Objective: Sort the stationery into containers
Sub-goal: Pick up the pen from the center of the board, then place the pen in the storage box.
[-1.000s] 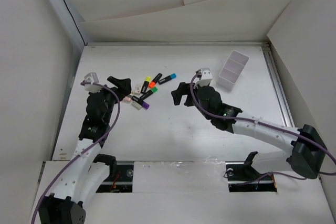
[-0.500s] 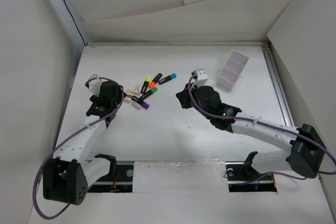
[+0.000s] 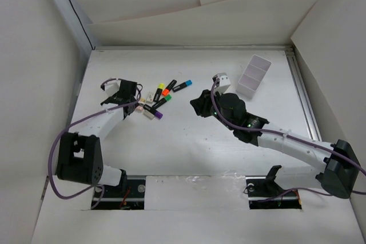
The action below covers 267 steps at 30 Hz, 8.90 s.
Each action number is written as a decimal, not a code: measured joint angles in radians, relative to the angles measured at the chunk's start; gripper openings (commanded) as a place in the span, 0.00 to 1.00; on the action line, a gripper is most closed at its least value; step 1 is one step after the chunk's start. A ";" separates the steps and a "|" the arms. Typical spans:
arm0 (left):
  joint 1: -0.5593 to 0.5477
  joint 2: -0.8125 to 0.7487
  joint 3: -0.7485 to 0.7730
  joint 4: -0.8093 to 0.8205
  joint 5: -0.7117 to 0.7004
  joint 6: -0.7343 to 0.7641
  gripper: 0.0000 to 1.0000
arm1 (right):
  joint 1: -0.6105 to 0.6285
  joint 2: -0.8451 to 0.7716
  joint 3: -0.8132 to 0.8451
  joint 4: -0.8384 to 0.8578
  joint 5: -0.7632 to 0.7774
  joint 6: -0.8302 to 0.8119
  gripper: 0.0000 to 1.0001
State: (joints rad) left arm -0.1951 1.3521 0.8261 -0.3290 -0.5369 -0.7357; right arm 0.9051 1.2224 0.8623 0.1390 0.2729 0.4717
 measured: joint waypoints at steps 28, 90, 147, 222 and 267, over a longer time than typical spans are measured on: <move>0.046 0.199 0.138 -0.098 0.084 0.235 0.55 | 0.000 -0.060 0.000 -0.001 0.008 0.004 0.38; 0.157 0.258 0.240 -0.029 0.305 0.555 0.04 | 0.000 -0.075 -0.007 -0.001 -0.001 0.016 0.67; -0.148 -0.204 -0.365 0.988 0.785 0.307 0.11 | -0.131 0.572 0.658 -0.213 -0.412 0.041 0.63; -0.171 -0.274 -0.221 0.791 0.759 0.253 1.00 | -0.853 0.653 0.743 -0.237 0.366 0.077 0.00; -0.150 -0.267 -0.254 0.801 0.806 0.241 0.15 | -0.673 0.510 0.623 -0.218 0.330 0.055 0.20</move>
State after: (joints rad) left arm -0.3447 1.0855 0.5716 0.4717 0.2687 -0.4946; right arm 0.2321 1.7321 1.4853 -0.0792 0.6033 0.5262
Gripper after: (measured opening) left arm 0.200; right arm 0.371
